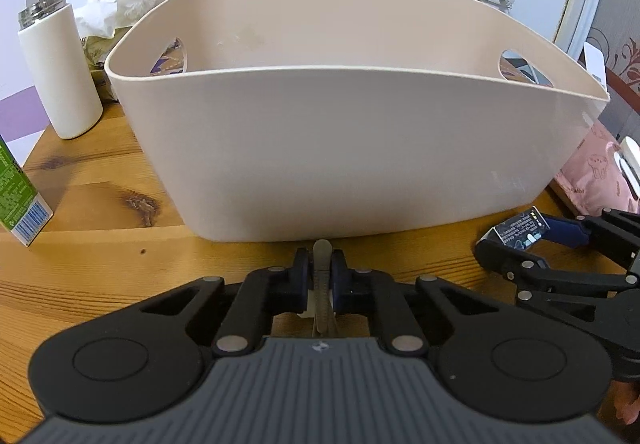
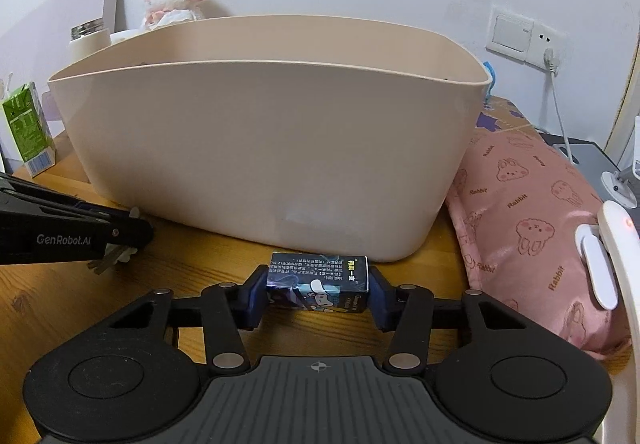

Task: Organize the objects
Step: 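Carry both items over the basket and release them inside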

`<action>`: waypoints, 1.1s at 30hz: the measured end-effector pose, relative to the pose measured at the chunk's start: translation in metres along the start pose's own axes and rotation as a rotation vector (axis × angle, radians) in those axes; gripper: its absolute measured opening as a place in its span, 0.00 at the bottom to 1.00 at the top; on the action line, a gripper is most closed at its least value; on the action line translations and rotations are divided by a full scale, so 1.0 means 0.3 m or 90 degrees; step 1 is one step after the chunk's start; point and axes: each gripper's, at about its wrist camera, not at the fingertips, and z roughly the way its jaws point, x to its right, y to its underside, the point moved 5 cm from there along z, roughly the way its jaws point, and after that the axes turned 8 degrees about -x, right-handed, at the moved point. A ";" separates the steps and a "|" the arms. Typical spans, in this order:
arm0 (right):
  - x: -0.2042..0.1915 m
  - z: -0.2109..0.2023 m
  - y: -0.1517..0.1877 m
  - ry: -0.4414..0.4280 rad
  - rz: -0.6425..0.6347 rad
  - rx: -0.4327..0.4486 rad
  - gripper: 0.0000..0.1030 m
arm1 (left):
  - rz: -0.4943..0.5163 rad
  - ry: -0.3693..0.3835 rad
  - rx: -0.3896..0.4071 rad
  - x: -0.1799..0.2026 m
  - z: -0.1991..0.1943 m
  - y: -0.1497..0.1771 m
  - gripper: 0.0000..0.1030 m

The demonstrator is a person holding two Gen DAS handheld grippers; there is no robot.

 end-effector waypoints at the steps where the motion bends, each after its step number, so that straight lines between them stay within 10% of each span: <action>1: 0.003 -0.007 0.008 0.003 0.000 0.001 0.46 | 0.001 0.001 0.000 0.002 -0.003 0.004 0.12; 33: 0.001 -0.456 -0.181 0.036 0.016 0.217 0.46 | 0.073 0.034 0.172 0.045 -0.432 -0.101 0.12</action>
